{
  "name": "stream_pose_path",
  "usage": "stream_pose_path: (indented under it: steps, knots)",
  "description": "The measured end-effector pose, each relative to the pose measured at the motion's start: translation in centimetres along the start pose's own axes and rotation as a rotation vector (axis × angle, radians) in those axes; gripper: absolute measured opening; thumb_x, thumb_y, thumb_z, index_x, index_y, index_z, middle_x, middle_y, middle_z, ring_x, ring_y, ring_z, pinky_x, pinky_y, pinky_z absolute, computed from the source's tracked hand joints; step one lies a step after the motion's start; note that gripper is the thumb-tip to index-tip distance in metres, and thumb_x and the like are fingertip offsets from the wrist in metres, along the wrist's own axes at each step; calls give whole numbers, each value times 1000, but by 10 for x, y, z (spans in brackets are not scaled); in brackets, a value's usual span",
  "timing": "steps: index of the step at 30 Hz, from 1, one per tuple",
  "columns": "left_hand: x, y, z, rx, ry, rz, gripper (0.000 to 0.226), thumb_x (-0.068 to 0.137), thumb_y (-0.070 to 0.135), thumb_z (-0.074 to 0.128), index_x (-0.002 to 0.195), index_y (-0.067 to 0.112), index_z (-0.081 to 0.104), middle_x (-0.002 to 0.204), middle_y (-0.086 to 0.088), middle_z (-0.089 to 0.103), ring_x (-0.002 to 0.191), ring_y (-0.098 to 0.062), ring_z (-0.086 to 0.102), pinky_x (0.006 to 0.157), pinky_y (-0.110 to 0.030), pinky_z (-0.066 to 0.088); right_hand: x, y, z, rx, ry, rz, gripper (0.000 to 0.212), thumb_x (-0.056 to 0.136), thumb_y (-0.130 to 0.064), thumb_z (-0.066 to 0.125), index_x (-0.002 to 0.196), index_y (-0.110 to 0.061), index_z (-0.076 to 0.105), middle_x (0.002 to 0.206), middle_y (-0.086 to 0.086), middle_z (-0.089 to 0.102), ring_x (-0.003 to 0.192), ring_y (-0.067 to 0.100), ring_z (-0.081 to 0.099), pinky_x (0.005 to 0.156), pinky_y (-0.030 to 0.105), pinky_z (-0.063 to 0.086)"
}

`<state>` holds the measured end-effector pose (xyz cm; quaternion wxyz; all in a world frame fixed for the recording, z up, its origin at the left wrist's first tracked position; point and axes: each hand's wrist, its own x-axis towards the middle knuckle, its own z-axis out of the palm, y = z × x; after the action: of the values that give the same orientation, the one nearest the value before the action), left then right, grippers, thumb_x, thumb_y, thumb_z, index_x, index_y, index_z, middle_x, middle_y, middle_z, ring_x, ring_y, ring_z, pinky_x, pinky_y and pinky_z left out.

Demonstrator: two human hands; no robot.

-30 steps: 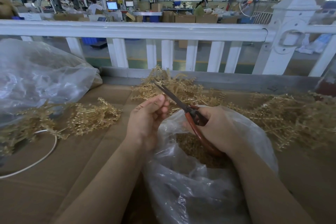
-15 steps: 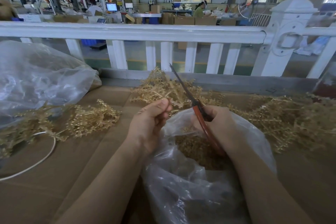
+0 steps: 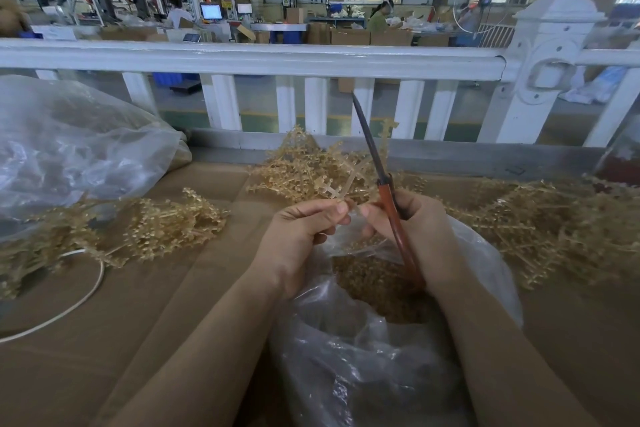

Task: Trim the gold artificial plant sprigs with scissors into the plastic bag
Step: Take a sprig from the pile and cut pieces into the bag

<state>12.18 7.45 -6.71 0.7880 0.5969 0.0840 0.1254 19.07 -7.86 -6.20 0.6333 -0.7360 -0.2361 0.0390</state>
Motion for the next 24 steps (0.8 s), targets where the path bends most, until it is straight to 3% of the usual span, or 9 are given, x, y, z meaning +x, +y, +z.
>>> stream_pose_path:
  steps: [7, 12, 21, 24]
  knots:
    - [0, 0, -1, -13, 13, 5, 14, 67, 26, 77, 78, 18, 80, 75, 1, 71, 64, -3, 56, 62, -17, 41, 1, 4, -1, -66, -42, 43, 6, 85, -25, 81, 86, -22, 75, 74, -3, 76, 68, 13, 73, 72, 31, 58]
    - [2, -1, -4, -88, 72, 67, 9, 72, 22, 76, 77, 14, 75, 76, -2, 72, 65, -7, 60, 63, -17, 48, 2, 4, -1, -88, -32, 31, 7, 87, -23, 79, 83, -21, 74, 71, -4, 76, 67, 20, 72, 60, 20, 58]
    - [1, 2, -5, -94, 125, 137, 22, 77, 19, 73, 97, 15, 66, 74, -4, 71, 60, -10, 61, 58, -19, 51, 2, 4, -3, -78, -38, 52, 6, 87, -22, 79, 85, -21, 74, 70, -4, 75, 62, 7, 70, 59, 11, 51]
    - [0, 3, -5, -60, 147, 166, 14, 82, 14, 72, 95, 13, 67, 73, -4, 68, 58, -10, 56, 58, -21, 49, 2, 4, -4, -102, -54, 48, 5, 87, -24, 79, 86, -22, 74, 72, -5, 75, 64, 7, 70, 59, 12, 52]
